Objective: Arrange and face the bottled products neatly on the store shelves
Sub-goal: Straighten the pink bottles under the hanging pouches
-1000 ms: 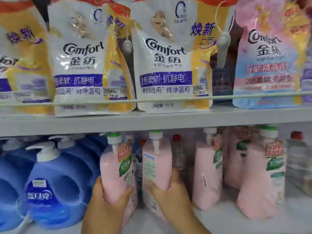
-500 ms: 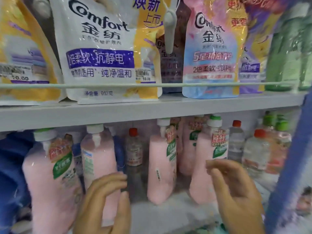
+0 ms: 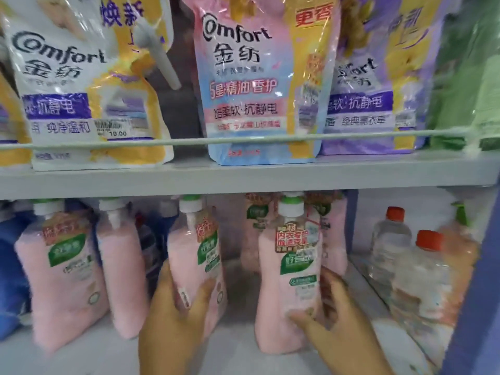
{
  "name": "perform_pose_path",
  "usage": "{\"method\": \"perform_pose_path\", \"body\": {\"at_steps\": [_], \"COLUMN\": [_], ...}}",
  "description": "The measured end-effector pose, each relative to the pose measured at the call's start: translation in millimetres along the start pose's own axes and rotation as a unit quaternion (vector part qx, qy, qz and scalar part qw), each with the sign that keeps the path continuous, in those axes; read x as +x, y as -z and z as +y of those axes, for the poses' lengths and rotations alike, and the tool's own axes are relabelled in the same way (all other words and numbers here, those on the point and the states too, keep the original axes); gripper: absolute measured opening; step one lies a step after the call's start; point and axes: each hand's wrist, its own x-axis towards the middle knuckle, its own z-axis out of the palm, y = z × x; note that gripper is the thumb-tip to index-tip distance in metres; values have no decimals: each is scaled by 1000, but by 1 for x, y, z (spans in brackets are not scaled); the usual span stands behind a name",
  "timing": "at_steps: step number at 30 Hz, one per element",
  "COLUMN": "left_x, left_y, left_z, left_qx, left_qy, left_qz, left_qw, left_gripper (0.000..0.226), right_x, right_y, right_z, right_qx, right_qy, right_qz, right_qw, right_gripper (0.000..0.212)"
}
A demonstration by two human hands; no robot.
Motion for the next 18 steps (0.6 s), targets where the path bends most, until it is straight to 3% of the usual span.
{"method": "perform_pose_path", "body": {"at_steps": [3,6,8,10,12,14,15,18], "left_x": [-9,-6,-5,-13,-26,-30,-29,-27], "left_y": [11,15,18,20,12,1,-3,-15], "left_z": [1,-9,-9,-2,13,18,16,6], "left_qx": [57,87,128,115,25,-40,-47,-28], "left_qy": [-3,-4,-69,-196,-289,-299,-283,-291], "left_qz": [78,104,150,204,155,65,43,30], "left_qw": [995,991,978,952,944,951,957,956], "left_gripper": [78,82,77,71,64,69,72,65], "right_x": [12,17,18,20,24,28,29,41], "right_y": [-11,-34,-52,-69,-84,-88,-83,-42], "right_z": [-5,-13,-23,-33,-37,-36,-33,-22], "right_qx": [39,33,30,30,36,16,0,33], "right_qy": [16,53,57,63,81,96,114,161], "right_qz": [-46,-75,-84,-89,-101,-107,-74,150], "right_qw": [998,995,994,994,991,989,991,975], "right_gripper": [81,75,75,80,74,66,59,37]}}
